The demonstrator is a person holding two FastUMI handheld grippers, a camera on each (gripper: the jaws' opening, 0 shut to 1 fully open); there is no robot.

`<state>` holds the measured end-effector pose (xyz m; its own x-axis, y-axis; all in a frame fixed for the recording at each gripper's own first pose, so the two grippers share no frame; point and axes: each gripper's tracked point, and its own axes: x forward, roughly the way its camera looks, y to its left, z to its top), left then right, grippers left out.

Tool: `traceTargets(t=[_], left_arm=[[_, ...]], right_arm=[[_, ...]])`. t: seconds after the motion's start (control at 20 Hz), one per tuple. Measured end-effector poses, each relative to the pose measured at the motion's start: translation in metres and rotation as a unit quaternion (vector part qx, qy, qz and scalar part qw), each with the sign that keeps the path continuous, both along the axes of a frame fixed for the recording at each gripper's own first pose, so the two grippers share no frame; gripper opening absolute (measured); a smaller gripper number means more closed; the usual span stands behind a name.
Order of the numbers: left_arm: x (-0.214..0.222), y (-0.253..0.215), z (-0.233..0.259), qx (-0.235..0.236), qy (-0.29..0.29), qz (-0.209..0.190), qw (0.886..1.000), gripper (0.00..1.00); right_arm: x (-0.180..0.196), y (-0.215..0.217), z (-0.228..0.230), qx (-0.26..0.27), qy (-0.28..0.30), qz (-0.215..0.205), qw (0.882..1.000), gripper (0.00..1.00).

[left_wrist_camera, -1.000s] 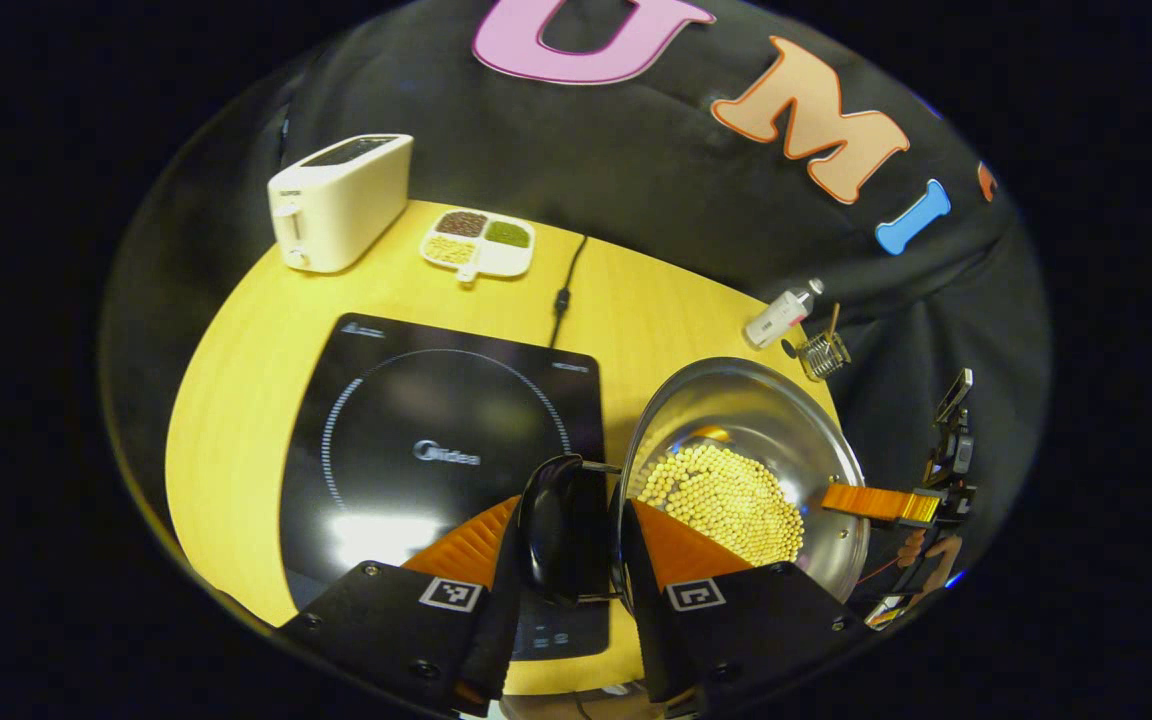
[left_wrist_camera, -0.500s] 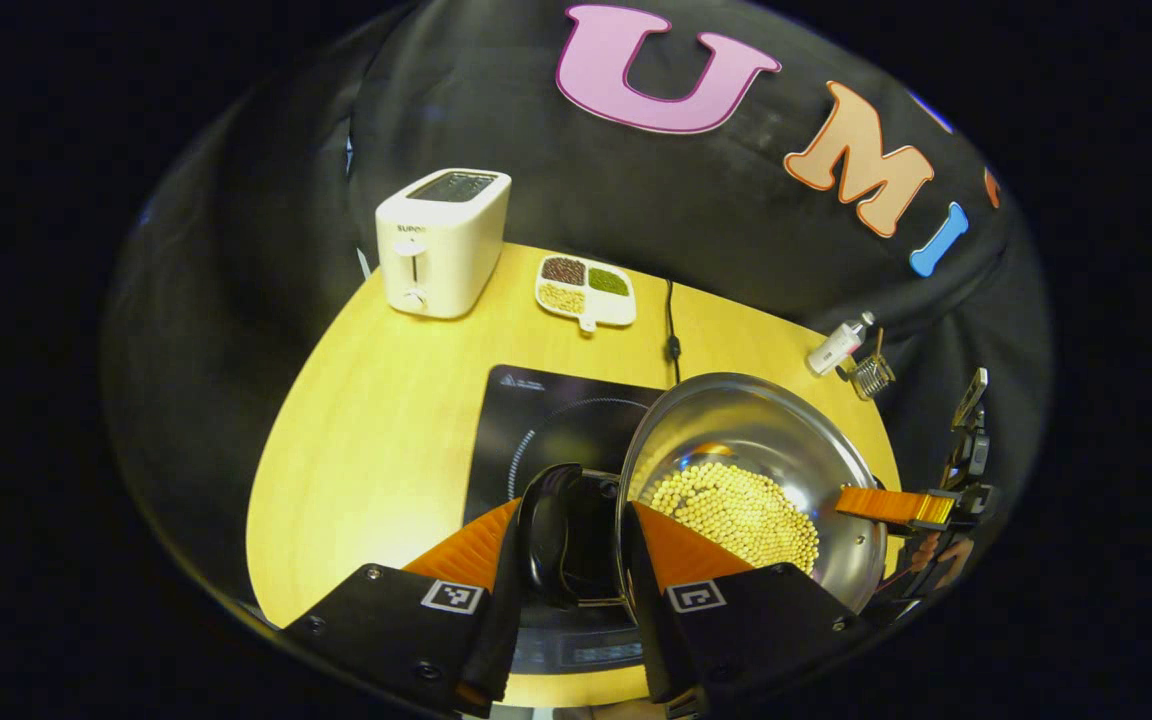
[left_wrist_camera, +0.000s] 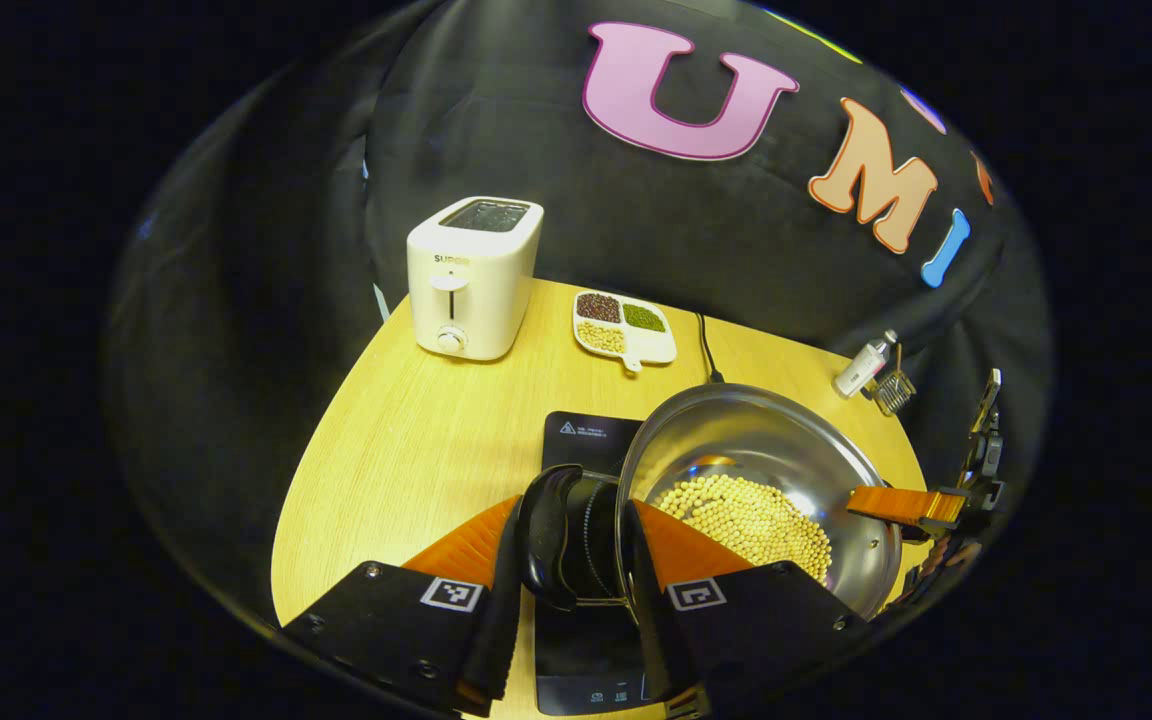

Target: First push the handle of the pot to place it horizontally, then grasp the pot with both hands and set it on the induction cooktop.

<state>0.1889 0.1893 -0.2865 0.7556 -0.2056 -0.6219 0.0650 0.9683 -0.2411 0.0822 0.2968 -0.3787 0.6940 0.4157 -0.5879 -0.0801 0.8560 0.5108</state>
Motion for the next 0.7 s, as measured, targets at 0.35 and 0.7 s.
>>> traceTargets(t=[0.35,0.7], left_arm=[[0.001,0.011,-0.013,-0.009,-0.001,0.004,1.000,0.53],[-0.001,0.011,-0.024,-0.031,0.007,0.006,0.999,0.54]], right_arm=[[0.001,0.009,-0.017,-0.009,0.002,-0.006,1.000,0.48],[0.000,0.007,-0.012,-0.004,0.004,-0.006,1.000,0.54]])
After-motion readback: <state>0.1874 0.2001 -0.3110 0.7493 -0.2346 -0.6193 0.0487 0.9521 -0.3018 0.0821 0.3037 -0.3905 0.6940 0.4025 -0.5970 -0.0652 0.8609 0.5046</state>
